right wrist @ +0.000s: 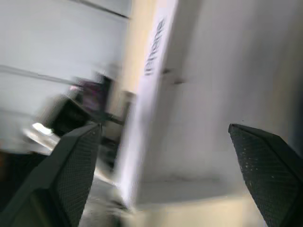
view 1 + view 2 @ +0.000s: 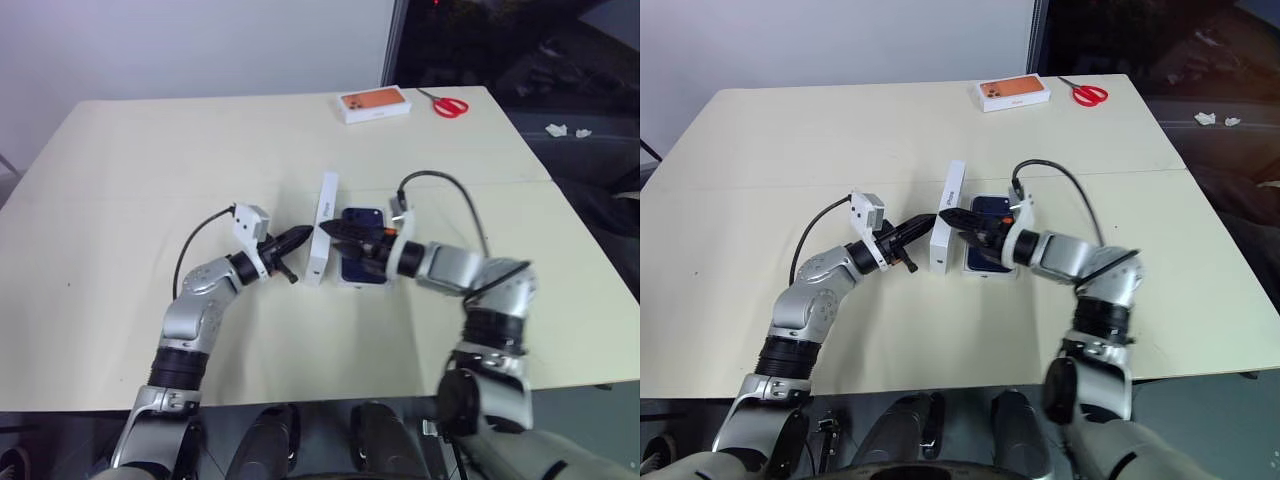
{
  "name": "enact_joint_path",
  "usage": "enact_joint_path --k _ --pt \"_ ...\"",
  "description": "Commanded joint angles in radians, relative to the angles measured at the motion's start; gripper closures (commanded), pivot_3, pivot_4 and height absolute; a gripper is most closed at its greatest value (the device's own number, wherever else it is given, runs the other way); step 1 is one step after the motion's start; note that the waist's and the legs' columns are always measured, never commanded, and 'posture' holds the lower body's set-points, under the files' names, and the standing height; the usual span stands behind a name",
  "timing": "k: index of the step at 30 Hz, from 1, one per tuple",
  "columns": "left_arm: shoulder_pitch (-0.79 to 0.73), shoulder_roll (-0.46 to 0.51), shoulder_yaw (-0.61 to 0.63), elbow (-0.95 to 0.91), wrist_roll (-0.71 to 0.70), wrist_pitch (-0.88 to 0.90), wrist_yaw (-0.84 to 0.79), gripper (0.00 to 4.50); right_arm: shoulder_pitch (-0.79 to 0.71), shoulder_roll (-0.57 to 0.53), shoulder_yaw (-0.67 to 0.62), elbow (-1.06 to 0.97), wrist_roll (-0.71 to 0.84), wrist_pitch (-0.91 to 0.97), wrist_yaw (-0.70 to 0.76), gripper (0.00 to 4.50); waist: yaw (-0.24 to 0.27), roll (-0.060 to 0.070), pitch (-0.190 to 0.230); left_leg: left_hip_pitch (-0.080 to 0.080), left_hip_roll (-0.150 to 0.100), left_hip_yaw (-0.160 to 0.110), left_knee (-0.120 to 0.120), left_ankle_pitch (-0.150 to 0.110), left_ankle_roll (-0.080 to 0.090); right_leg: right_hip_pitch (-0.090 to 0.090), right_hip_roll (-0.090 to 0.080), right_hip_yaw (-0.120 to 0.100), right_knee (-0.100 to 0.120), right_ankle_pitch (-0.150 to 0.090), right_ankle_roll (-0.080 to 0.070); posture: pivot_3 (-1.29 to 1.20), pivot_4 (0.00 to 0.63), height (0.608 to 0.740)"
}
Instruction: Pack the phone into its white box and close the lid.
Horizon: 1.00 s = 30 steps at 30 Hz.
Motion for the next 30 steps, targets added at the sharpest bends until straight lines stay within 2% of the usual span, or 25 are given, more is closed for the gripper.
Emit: enact_joint_path --k 1,3,5,10,13,17,20,21,27,30 --pt "-0.008 -0.005 -0.008 -0.014 -0.007 -0.003 -0.022 4.5 0.047 -0.265 0.264 -0.173 -0.21 -0.199 0.334 0.02 -0.002 0.0 0.0 0.0 0.0 0.0 0.0 0.0 0.0 0.0 0.0 0.0 0.0 0.0 0.0 0.0 0.15 0.74" --pt "-0.012 -0.023 -0.023 0.0 -0.004 -0.007 -0.029 4.5 0.054 -0.387 0.321 -0.185 -0.267 -0.276 0.477 0.02 0.0 -0.001 0.001 0.0 0.0 0.0 0.0 0.0 0.0 0.001 0.001 -0.001 -0.001 0.0 0.001 0.0 0.15 0.74" --pt "-0.017 -0.038 -0.036 0.01 0.001 -0.002 -0.027 4.5 0.059 -0.441 0.367 -0.173 -0.341 -0.373 0.556 0.02 -0.006 -0.001 0.001 0.001 0.001 0.0 0.001 0.0 0.0 0.003 0.001 -0.002 -0.002 0.0 0.001 0.0 0.15 0.74" --pt "-0.014 -0.077 -0.07 0.002 0.009 0.005 -0.028 4.5 0.065 -0.483 0.472 -0.125 -0.557 -0.597 0.651 0.02 -0.001 -0.002 0.001 0.002 0.001 -0.001 0.001 0.0 0.0 0.004 0.0 -0.002 -0.002 0.0 0.001 0.0 0.15 0.74" --pt "-0.004 -0.075 -0.068 -0.042 -0.019 0.045 -0.035 4.5 0.068 -0.469 0.501 -0.096 -0.634 -0.653 0.663 0.82 0.007 -0.002 0.001 0.002 0.001 -0.001 0.001 0.0 0.0 0.004 0.0 -0.002 -0.003 0.0 0.001 0.0 0.15 0.74" --pt "-0.007 0.013 0.016 -0.05 -0.024 0.056 -0.02 4.5 0.053 -0.469 0.59 -0.041 -0.846 -0.853 0.642 2.77 0.02 -0.002 0.001 0.002 0.001 -0.001 0.001 0.0 0.0 0.003 0.0 -0.001 -0.003 0.0 0.001 0.0 0.15 0.74" --pt "-0.013 0.057 0.048 -0.035 -0.019 0.053 -0.015 4.5 0.031 -0.447 0.597 0.02 -0.917 -0.919 0.638 4.29 0.024 -0.002 0.001 0.002 0.001 -0.001 0.001 0.0 -0.001 0.003 0.0 -0.002 -0.002 0.0 0.001 0.0 0.15 0.74" --pt "-0.014 0.061 0.051 -0.033 -0.017 0.052 -0.013 4.5 0.028 -0.44 0.594 0.032 -0.927 -0.928 0.644 4.46 0.025 -0.002 0.001 0.002 0.001 -0.001 0.001 0.0 -0.001 0.003 0.0 -0.002 -0.002 0.0 0.001 0.0 0.15 0.74" --pt "-0.048 0.078 0.006 0.078 0.064 0.102 0.022 4.5 0.013 -0.407 0.595 0.054 -0.989 -0.963 0.67 4.46 0.033 -0.002 0.001 0.002 -0.001 -0.002 0.002 0.0 -0.001 0.004 -0.001 -0.002 -0.003 0.0 0.001 0.0 0.15 0.74" --pt "-0.11 0.03 -0.053 0.166 0.094 0.19 0.045 4.5 0.008 -0.388 0.59 0.081 -1.011 -0.962 0.665 4.46 0.037 -0.002 0.001 0.001 -0.001 -0.002 0.002 0.0 -0.001 0.004 -0.001 -0.002 -0.003 0.0 0.001 0.0 0.15 0.74"
